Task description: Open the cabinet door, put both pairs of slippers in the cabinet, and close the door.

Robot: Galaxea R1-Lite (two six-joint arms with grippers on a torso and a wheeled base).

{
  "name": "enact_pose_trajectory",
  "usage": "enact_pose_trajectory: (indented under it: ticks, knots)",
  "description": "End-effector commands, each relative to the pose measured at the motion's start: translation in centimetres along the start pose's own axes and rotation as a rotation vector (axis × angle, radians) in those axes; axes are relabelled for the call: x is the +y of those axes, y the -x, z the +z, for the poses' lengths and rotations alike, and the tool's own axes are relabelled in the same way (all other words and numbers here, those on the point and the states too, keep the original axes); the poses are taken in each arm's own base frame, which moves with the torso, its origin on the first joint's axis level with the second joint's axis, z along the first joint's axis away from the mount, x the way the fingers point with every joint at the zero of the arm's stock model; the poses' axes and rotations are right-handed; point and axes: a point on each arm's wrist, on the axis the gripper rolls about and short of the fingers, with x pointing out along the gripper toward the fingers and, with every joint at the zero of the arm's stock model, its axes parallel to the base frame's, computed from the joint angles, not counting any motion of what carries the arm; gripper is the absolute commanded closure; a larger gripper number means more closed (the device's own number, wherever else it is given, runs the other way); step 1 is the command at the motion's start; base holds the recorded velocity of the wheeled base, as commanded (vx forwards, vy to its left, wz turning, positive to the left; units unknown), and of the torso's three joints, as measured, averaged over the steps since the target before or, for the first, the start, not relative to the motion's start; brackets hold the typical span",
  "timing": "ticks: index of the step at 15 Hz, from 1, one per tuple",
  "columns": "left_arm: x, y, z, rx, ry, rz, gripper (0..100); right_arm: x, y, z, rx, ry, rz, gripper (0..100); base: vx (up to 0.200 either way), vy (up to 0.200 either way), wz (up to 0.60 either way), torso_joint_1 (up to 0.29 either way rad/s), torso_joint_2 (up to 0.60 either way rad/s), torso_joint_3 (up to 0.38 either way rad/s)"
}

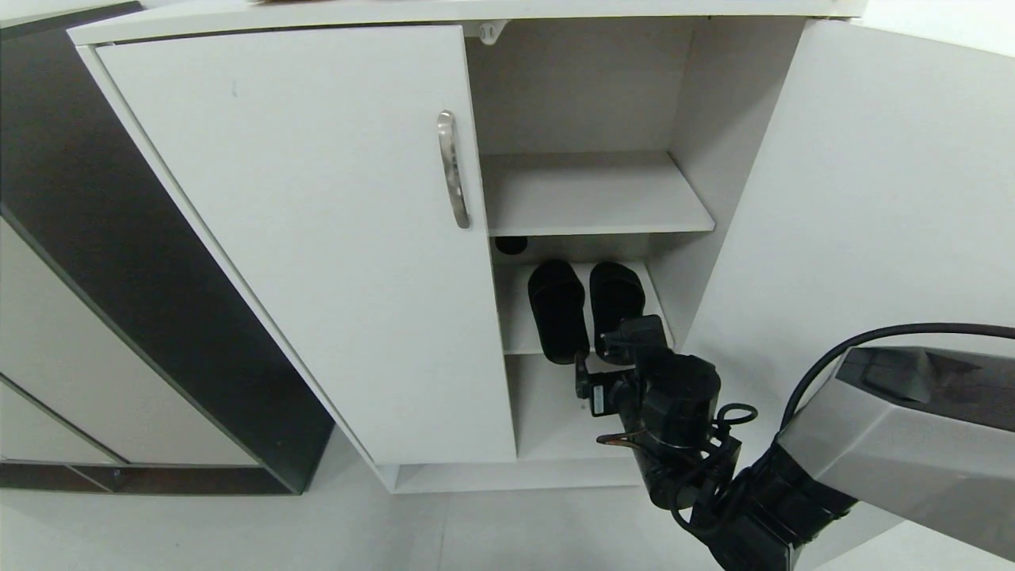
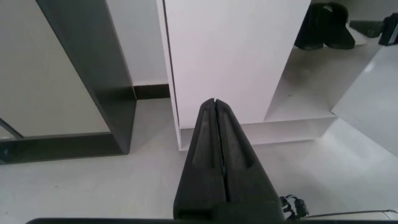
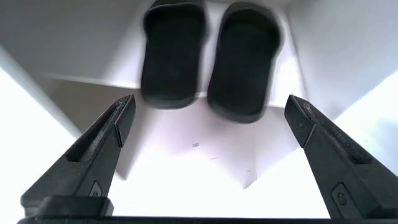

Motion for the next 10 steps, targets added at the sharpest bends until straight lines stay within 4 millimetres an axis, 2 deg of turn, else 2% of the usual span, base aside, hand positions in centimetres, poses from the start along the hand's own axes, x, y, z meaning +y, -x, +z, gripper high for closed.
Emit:
enact_pose_trajectory:
  ticks: [1,5,10]
  knots:
    - [-0.01,-0.01,0.0,0.001,0.0,-0.003,100,-0.36,0.49,1.24,-0.022,-0.009,-0.001,0,0.0,0.0,0.0,0.0,0.0,0.0]
    - [-0.01,-0.01,-0.01,0.003,0.001,-0.005,100,-0.32,1.03,1.03,-0.01,0.002,0.01,0,0.0,0.0,0.0,0.0,0.0,0.0]
    - [0.0,-0.08,0.01,0.012,0.002,-0.006,100,-0.42,1.09,0.76,0.0,0.009,0.011,0,0.0,0.0,0.0,0.003,0.0,0.162]
